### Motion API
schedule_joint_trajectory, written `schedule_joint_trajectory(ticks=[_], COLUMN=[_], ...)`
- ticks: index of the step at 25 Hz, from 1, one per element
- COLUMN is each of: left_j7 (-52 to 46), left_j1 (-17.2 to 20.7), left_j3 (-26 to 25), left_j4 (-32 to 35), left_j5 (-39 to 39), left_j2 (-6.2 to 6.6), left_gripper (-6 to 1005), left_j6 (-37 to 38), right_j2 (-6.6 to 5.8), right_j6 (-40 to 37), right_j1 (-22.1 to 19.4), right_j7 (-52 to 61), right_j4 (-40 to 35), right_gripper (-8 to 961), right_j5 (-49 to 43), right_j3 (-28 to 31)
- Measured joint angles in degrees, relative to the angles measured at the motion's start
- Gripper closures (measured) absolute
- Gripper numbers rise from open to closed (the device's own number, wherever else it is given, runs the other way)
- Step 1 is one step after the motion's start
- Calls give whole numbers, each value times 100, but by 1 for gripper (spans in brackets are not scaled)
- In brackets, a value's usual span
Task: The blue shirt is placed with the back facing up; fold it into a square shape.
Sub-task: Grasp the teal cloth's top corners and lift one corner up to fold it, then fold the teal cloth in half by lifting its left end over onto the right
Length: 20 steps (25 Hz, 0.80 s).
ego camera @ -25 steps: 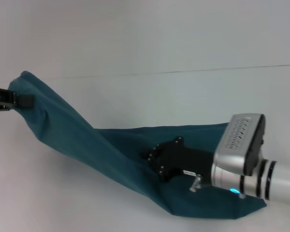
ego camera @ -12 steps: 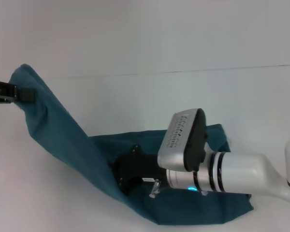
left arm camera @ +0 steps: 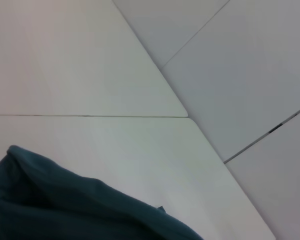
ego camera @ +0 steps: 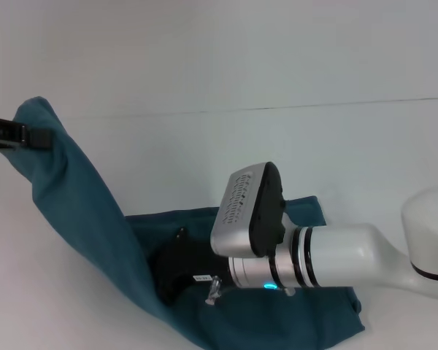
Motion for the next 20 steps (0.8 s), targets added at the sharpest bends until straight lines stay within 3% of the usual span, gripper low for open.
schedule_joint_trajectory(ticks=[4,11,16,20], left_j7=[104,299,423,436], left_j1=[21,-20,-71,-185], left_j3=[67,307,773,1207], left_j4=[-19,-215,-311,-367], left_j5=[4,-88,-369,-592], left_j2=[-29,-109,-185,-309], left_gripper=[916,916,917,910], left_j6=[-21,-43,-44,-46], right_j2=[-135,-465,-788,-1073], right_j6=[-122,-1280,-2323,-3061], right_j1=[-347,-1325,-1952,-2144], right_j7=[-5,126,392,751], right_j4=[-151,-149,-137,-256], right_gripper=[954,954,954,954], right_j5=[280,215,135,-782], right_j3=[469,2756,4100,4876])
